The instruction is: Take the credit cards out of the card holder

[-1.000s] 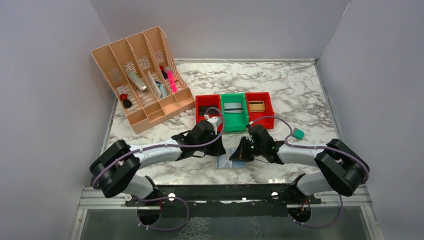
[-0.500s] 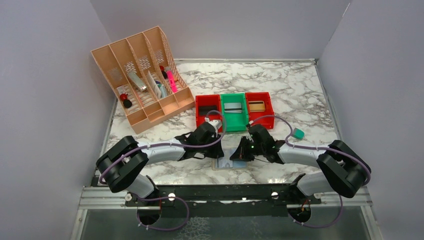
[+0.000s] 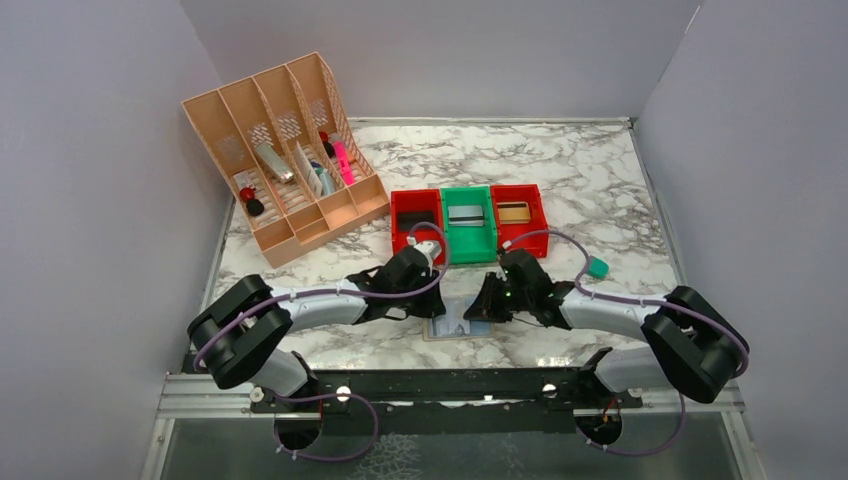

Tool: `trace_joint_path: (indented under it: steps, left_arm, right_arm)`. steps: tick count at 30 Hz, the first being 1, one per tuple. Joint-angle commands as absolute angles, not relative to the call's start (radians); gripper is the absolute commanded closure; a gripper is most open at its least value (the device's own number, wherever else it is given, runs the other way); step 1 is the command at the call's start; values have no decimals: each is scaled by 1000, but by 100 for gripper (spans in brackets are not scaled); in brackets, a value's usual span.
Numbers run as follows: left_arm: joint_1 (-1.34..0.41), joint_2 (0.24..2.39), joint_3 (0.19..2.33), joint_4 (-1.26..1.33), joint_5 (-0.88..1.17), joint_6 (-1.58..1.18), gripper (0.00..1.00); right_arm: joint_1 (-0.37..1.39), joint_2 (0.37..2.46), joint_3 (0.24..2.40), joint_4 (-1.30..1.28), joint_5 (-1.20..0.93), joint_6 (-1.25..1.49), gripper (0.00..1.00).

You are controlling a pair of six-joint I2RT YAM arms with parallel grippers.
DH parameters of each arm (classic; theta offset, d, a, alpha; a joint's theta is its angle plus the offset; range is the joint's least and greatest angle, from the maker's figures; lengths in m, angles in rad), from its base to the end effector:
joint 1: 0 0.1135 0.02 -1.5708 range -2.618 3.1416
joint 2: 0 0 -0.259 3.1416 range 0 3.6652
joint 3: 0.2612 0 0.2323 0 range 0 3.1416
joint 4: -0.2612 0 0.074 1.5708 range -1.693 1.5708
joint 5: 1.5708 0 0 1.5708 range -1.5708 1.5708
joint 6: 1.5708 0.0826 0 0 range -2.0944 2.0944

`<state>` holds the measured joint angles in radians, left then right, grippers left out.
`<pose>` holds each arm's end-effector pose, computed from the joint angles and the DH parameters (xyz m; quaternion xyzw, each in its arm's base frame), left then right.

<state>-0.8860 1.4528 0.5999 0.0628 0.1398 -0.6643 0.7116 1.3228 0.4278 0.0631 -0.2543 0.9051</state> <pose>0.1758 -0.2334 0.1304 0.1285 0.9139 -0.3118 0.2259 0.1737 0.1772 0.1132 0.0438 0.9251 0.3407 0.1619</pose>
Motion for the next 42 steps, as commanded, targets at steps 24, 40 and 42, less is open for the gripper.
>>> trace_joint_path:
  steps: [24, 40, 42]
  left_arm:
    - [-949, 1439, 662, -7, 206, -571, 67]
    - [-978, 1579, 648, -50, 160, -622, 82]
    - [-979, 1577, 645, -52, 157, -623, 83]
  right_arm:
    - [696, 1385, 323, 217, -259, 1027, 82]
    - [690, 1354, 250, 390, -319, 1079, 75]
    - [689, 1365, 239, 430, -334, 1091, 78]
